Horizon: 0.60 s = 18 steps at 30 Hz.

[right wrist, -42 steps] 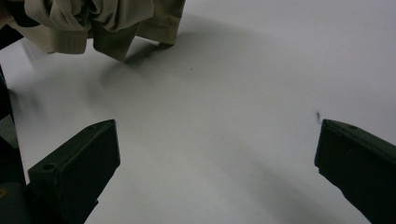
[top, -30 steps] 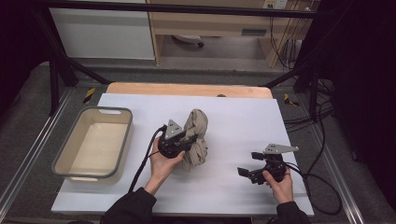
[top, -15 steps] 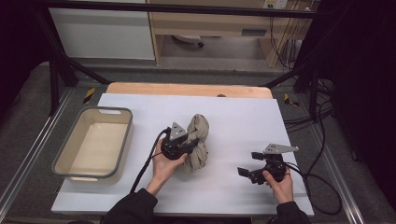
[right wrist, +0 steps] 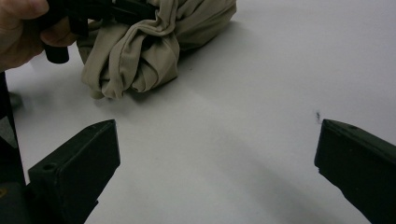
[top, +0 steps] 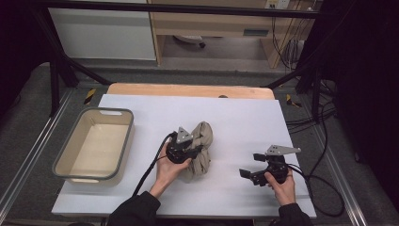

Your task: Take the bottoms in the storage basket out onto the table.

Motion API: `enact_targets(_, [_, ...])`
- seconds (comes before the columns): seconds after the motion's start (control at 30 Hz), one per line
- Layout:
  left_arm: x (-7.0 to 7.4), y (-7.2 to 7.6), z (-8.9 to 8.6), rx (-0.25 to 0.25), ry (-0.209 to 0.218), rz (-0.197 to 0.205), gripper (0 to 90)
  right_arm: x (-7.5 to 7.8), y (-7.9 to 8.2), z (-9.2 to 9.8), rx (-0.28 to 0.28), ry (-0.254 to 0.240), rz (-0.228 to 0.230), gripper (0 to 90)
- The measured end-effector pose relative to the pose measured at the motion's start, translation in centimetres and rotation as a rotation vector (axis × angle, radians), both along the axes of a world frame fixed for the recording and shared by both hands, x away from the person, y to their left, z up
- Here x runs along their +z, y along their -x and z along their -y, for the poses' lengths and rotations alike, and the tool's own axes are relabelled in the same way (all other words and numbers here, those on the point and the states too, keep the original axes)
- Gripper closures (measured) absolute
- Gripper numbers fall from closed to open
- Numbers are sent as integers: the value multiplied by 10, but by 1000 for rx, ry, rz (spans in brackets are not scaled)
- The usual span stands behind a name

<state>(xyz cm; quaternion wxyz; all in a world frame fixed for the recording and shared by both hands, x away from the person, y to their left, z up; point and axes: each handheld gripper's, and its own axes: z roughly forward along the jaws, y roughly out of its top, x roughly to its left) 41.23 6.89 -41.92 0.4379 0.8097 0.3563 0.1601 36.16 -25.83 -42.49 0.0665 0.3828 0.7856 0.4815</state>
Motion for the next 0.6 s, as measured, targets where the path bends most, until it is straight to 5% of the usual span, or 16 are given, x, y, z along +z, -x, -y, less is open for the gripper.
enact_targets(0.6, [-2,-2,6,-41,-55,-58,362,1,1,0,-3,-2,-3,5])
